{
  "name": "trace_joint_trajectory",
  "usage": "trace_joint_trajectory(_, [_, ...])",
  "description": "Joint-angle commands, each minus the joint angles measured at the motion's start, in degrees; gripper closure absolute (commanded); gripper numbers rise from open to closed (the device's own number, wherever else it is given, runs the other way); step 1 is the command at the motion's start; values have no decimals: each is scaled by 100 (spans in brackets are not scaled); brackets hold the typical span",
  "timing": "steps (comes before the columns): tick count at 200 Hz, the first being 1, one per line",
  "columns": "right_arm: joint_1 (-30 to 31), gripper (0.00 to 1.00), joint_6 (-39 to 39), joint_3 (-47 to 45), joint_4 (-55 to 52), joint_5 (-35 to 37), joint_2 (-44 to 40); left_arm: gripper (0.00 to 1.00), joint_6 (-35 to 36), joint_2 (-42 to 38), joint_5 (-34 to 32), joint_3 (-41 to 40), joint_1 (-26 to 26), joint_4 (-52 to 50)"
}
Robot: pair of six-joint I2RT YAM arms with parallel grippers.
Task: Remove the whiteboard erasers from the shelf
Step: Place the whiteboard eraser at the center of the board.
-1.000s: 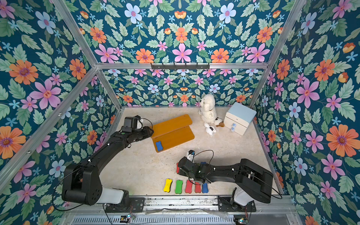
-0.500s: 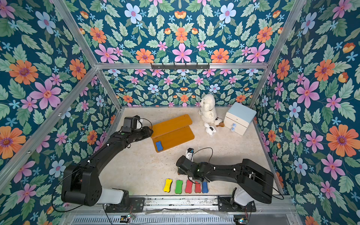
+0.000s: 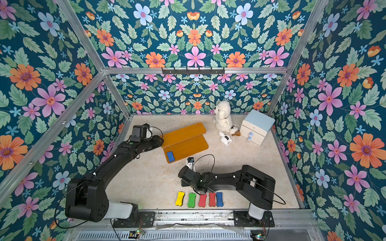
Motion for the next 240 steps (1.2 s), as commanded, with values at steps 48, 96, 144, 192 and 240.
trace_joint_trajectory(48, [-56,78,-119,1,-72,13,186,53,-10,8,27,-26,-1,-10])
trace_joint_trajectory(96, [-65,78,-70,-79,-132,67,104,52,1,37,42,-15,-1,-10])
trace_joint_trajectory(144, [-64,78,-64,-128,-59,97,8,52,15,59,38,0,-1,-10])
trace_joint_trajectory(192, [-69,76,-379,-80,380,201,-217,52,-7,16,-119,39,-1,-37])
trace_joint_trajectory(240, [-160,66,-1324,573,1064,558,234,49,-74,10,-398,475,134,-239])
